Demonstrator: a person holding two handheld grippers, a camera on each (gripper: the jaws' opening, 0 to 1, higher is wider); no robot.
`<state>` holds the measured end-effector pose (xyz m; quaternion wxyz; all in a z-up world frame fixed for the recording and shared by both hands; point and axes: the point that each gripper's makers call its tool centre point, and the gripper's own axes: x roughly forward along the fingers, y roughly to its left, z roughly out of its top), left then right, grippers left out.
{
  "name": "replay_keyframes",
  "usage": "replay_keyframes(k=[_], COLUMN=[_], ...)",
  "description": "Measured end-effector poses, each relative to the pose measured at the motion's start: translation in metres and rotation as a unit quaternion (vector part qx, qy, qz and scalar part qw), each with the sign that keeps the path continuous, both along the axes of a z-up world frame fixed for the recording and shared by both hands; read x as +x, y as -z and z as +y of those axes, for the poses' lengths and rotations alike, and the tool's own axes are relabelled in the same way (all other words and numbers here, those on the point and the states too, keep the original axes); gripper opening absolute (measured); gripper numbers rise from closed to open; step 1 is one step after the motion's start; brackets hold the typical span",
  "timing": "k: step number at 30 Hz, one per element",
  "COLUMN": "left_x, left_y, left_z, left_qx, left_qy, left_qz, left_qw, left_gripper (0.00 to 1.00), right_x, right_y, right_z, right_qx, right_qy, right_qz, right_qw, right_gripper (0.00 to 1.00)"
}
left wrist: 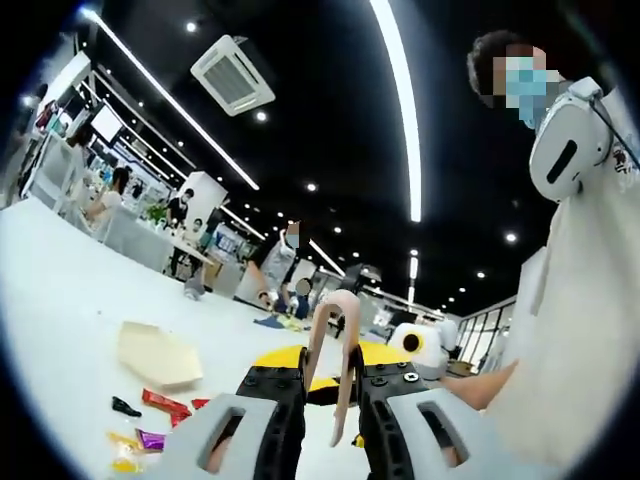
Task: Place the target food into the container with the food tongs after gripping and lifting it, then release it inside without dropping or visibly crushing the food.
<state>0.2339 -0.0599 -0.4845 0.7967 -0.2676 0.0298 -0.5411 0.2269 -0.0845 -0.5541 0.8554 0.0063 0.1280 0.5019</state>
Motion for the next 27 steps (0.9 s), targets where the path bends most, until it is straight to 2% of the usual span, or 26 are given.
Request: replay_keyframes(k=[5, 8, 17, 22, 27], left_x=[-0.009, -0.012, -0.012, -0.015, -0.014], left_y=[-0.001, -0.001, 0.006, 0.011, 0.017], left_z=[-0.007, -0.008, 0.000, 0.001, 0.006], left_qx=[-0.007, -0.014, -0.014, 0.005, 0.028], left_qy=[0.022, 0.028, 0.039, 0.047, 0.045], left_qz=[0.003, 0.008, 0.027, 0.020, 0.011], left_qw=[0.9997, 0.9995, 0.9988, 0.9987, 0.9986], left_gripper=[0.15, 0.15, 0.16, 0.16, 0.16], right_x=[-0.007, -0.013, -0.016, -0.020, -0.023], right_y=[0.009, 0.011, 0.015, 0.021, 0.023], right_z=[0.010, 0.014, 0.015, 0.015, 0.015], right_qx=[-0.015, -0.018, -0.032, -0.061, -0.061], right_qy=[-0.034, -0.054, -0.068, -0.093, -0.100], right_qz=[0.006, 0.006, 0.003, 0.012, 0.022], right_qw=[0.9993, 0.9984, 0.9972, 0.9937, 0.9928], right_gripper=[0.45, 0.35, 0.28, 0.25, 0.23])
